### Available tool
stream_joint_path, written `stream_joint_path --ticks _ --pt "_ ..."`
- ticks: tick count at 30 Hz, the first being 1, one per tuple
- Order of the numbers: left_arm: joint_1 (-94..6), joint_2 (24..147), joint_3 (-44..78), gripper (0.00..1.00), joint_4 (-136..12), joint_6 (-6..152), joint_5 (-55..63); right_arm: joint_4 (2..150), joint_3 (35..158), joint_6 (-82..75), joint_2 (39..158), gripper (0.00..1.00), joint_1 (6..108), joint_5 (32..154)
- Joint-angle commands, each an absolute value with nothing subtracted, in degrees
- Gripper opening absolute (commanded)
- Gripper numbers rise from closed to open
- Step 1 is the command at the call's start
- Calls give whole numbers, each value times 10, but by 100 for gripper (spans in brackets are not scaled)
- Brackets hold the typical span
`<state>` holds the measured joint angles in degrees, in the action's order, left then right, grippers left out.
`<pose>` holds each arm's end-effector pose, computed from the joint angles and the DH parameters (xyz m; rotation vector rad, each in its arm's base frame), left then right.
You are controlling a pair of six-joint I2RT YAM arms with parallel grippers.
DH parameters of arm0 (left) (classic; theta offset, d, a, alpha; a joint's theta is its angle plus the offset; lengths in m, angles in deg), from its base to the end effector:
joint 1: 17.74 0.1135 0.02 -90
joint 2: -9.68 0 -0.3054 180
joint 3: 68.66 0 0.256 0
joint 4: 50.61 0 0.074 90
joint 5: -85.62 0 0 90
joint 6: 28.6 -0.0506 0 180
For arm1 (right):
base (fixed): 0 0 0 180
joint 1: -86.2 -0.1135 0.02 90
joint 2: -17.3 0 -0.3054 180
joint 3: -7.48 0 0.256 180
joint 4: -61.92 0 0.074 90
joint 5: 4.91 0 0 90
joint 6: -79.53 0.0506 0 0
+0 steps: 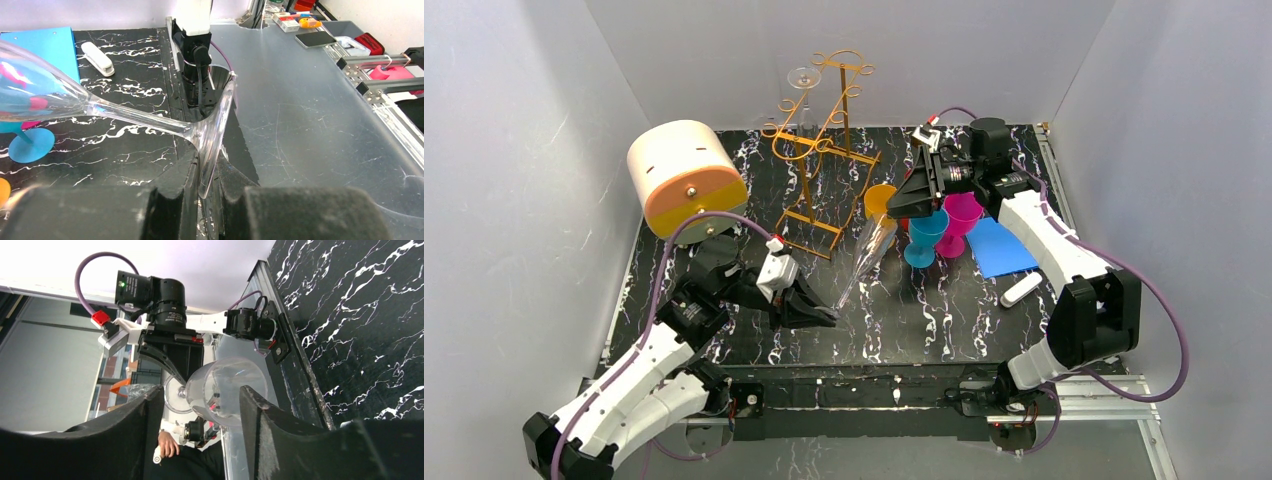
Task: Take the wine glass off the wine glass rack
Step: Place the wine glass at the center of the board.
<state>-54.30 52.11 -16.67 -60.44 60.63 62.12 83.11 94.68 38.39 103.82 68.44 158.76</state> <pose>0.0858 -0.1214 0.3616 1.3801 1.0863 -1.3675 0.3091 0.1500 0.3905 -0.4491 2.1305 1.9454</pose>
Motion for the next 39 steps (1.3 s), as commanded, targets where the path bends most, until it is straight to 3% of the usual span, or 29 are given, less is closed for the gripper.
stream_joint_path --ticks 1,11,16,29,39 --pt "-545 524 -159 0 -596 566 633 872 967 346 1032 62 681 1634" --pt "-545 571 -148 0 -633 513 656 916 962 306 1019 50 680 1640" --pt "-545 571 -126 0 -764 421 612 998 978 239 1013 44 679 1667" --pt "-545 573 -105 0 -802 389 583 1190 1009 88 1026 47 668 1620" --pt "-544 596 -68 0 -855 342 580 1250 1005 37 1024 50 643 1591"
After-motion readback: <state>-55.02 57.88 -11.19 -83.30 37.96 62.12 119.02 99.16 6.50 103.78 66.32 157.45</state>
